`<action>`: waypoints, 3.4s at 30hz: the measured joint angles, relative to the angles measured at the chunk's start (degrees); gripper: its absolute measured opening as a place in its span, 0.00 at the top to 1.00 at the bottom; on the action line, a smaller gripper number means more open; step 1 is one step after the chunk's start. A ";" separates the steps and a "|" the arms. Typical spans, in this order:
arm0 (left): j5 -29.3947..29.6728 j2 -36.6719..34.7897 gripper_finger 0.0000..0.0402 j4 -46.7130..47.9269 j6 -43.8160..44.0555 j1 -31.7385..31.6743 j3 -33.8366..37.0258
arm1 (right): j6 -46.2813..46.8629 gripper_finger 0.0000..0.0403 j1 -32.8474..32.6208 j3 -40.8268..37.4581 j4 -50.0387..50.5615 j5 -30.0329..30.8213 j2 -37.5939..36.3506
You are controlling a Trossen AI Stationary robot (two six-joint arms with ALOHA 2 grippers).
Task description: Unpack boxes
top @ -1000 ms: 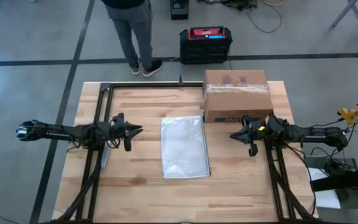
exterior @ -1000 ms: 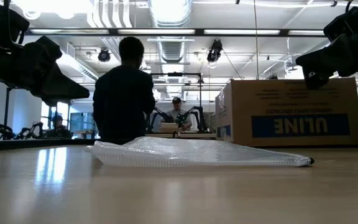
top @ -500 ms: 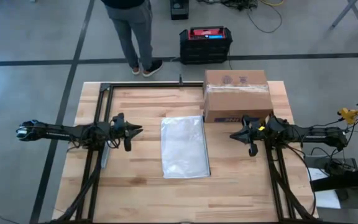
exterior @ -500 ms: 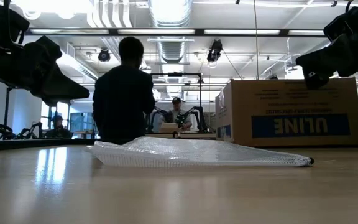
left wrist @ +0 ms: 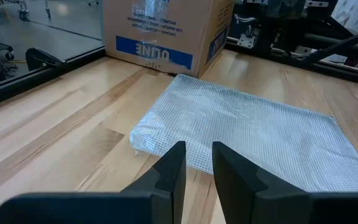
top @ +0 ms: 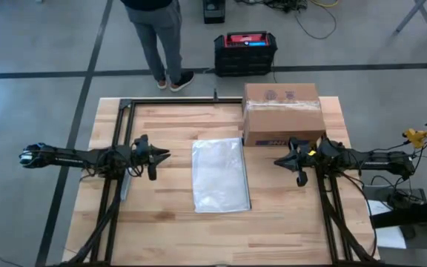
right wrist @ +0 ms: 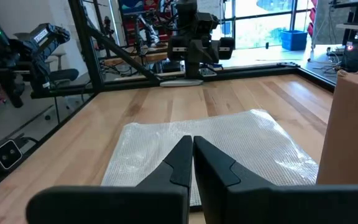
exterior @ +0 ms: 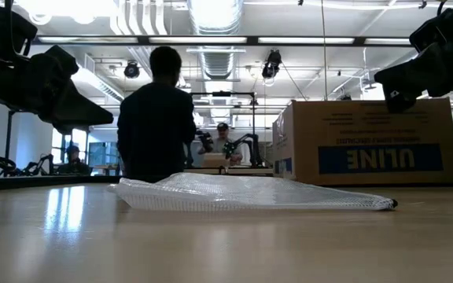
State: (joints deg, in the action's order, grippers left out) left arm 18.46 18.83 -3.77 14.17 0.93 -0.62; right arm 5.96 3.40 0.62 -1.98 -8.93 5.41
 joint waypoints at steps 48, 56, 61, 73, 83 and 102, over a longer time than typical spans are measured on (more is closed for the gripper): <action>1.70 76.70 0.84 -0.05 11.28 12.54 -48.34 | -0.13 1.00 0.01 -0.01 -0.20 -0.02 -0.02; 2.03 82.69 0.77 6.37 6.12 12.79 -55.90 | 8.82 1.00 0.00 -0.02 -0.23 -0.05 -0.02; 2.75 83.00 0.61 10.52 5.35 12.68 -55.93 | 13.83 1.00 0.02 -0.02 -0.72 -0.04 0.13; -3.61 78.64 0.29 5.40 -2.63 -5.63 -51.99 | 9.46 0.99 -0.68 -0.02 -9.08 3.48 3.74; -15.34 80.72 0.24 1.75 -9.54 -17.00 -51.67 | 4.69 0.74 -4.95 -0.02 -16.84 4.39 14.61; -13.65 92.87 0.59 -2.91 -4.82 -12.93 -52.11 | -15.18 0.56 -11.21 10.16 -20.83 12.16 37.17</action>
State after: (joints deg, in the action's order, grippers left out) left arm 4.81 111.70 -6.68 9.35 -12.00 -52.73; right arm -9.22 -7.81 10.78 -22.80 3.24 42.58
